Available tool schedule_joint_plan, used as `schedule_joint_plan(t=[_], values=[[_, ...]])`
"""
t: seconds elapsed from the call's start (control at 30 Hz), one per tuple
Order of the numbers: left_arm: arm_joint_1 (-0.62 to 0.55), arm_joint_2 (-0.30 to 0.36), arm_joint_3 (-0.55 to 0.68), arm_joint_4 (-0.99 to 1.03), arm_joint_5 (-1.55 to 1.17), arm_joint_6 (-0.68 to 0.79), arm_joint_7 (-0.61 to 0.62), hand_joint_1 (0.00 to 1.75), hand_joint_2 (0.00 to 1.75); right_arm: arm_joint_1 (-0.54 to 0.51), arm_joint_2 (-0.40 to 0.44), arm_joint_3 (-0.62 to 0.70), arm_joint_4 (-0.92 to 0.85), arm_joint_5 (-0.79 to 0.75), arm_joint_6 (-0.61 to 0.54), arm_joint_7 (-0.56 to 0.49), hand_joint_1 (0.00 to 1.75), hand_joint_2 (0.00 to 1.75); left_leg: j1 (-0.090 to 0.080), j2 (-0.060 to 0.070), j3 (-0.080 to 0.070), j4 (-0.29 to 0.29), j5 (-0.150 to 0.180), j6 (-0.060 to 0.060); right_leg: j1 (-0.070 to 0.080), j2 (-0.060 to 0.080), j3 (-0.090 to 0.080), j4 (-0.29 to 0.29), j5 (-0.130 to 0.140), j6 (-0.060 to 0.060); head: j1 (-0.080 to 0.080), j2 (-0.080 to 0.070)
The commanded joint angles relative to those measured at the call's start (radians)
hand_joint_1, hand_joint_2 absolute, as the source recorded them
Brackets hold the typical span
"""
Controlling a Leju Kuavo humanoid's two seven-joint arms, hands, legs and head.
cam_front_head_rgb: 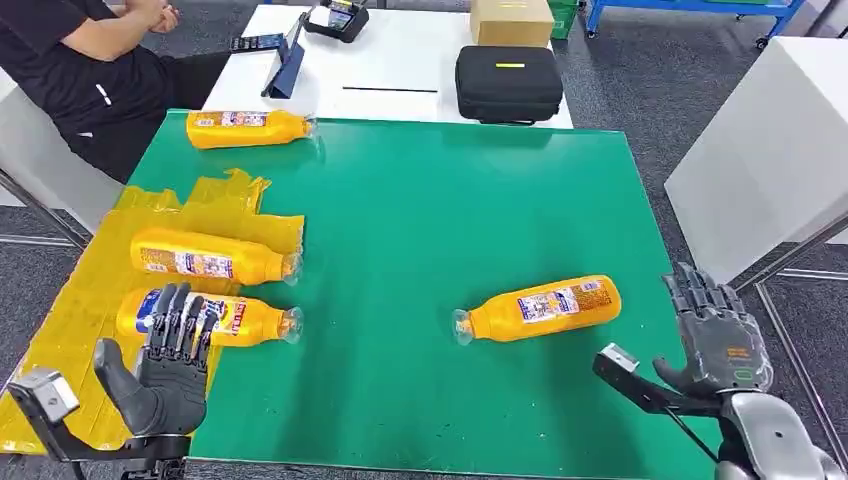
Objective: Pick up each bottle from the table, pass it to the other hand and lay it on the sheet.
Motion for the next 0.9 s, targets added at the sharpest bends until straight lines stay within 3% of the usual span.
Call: schedule_joint_plan(t=[0.03, 0.33, 0.5, 0.9], values=[[-0.017, 0.006, 0.005, 0.038, 0.018, -0.019, -0.006, 0.0, 0.0, -0.17, -0.035, 0.223, 0.257, -0.058, -0.051, -0.02, 0.0, 1.75, 0.001, 0.002, 0.004, -0.001, 0.0, 0.0, 0.002, 0.002, 0.003, -0.002, 0.001, -0.004, 0.0, 0.0], [0.007, 0.02, 0.008, 0.02, 0.033, -0.002, -0.027, 0.0, 0.0, -0.279, -0.1, 0.35, 0.344, -0.155, -0.048, -0.037, 0.0, 1.75, 0.001, 0.002, 0.007, 0.0, -0.002, 0.0, 0.002, 0.003, 0.007, -0.001, -0.001, -0.007, 0.0, 0.0], [0.01, 0.036, 0.022, 0.018, 0.059, 0.003, -0.043, 0.0, 0.0, -0.466, -0.097, 0.529, 0.477, -0.205, -0.045, -0.058, 0.0, 1.75, 0.001, 0.006, 0.007, -0.001, -0.002, 0.0, 0.002, 0.007, 0.006, -0.001, 0.0, -0.007, 0.0, 0.0], [0.016, 0.038, 0.031, 0.014, 0.071, 0.009, -0.05, 0.0, 0.0, -0.481, -0.112, 0.563, 0.466, -0.233, -0.049, -0.076, 0.0, 1.75, 0.001, 0.002, 0.009, 0.0, -0.002, 0.001, 0.002, 0.002, 0.009, -0.001, -0.001, -0.007, 0.0, 0.0]])
